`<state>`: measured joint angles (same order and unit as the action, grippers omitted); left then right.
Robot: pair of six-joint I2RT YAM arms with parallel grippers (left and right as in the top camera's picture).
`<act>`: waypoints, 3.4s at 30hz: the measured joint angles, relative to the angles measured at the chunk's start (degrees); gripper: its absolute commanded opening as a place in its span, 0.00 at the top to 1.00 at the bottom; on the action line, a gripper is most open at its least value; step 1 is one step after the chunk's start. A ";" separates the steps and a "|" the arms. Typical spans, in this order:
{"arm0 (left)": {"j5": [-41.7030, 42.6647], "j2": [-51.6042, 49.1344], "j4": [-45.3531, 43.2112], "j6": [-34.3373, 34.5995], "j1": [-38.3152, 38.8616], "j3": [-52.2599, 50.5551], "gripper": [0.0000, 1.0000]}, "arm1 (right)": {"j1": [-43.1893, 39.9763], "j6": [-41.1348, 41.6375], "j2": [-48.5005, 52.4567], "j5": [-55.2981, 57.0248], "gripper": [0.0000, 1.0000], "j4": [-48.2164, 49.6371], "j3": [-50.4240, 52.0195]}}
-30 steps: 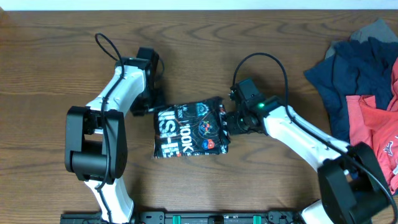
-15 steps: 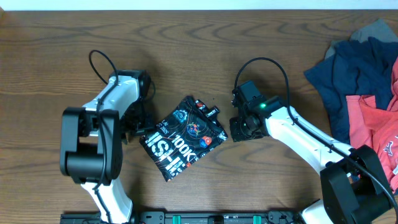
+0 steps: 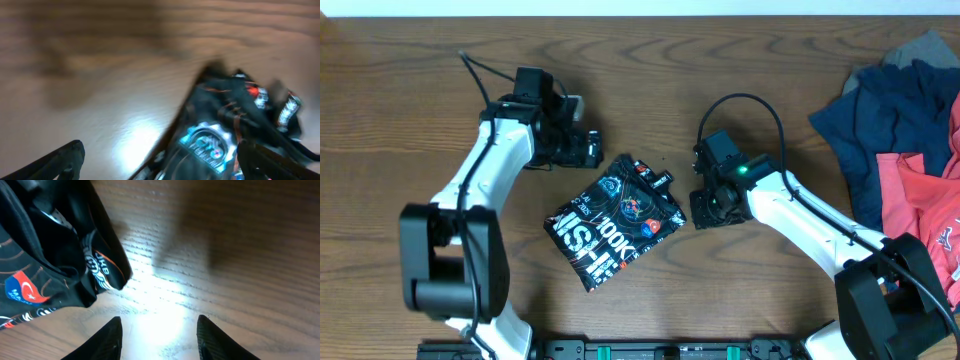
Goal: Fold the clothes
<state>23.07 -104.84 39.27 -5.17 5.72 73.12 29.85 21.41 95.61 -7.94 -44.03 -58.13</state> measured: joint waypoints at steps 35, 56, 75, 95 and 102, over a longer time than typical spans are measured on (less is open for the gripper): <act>16.98 -13.14 3.21 -9.46 5.09 -1.64 0.94 | 0.00 0.00 -0.02 0.07 0.53 -1.44 0.00; 12.52 -13.57 -14.67 18.03 -35.60 8.35 0.94 | -4.92 0.00 -0.02 1.75 0.53 -3.72 0.00; 12.13 -10.27 -14.27 26.01 -47.32 8.28 0.02 | -4.92 0.00 -0.02 1.75 0.53 -3.17 0.00; -23.19 -5.77 -28.81 15.39 -23.98 8.72 0.02 | -4.92 -0.09 -0.02 1.49 0.51 -2.62 0.00; -26.82 -11.82 -31.39 14.03 -24.04 11.23 0.02 | -4.92 -0.15 0.00 1.51 0.51 -2.99 0.00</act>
<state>-3.75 -116.66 7.88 8.86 -18.33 84.36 24.93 21.26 95.61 -6.44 -47.03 -58.13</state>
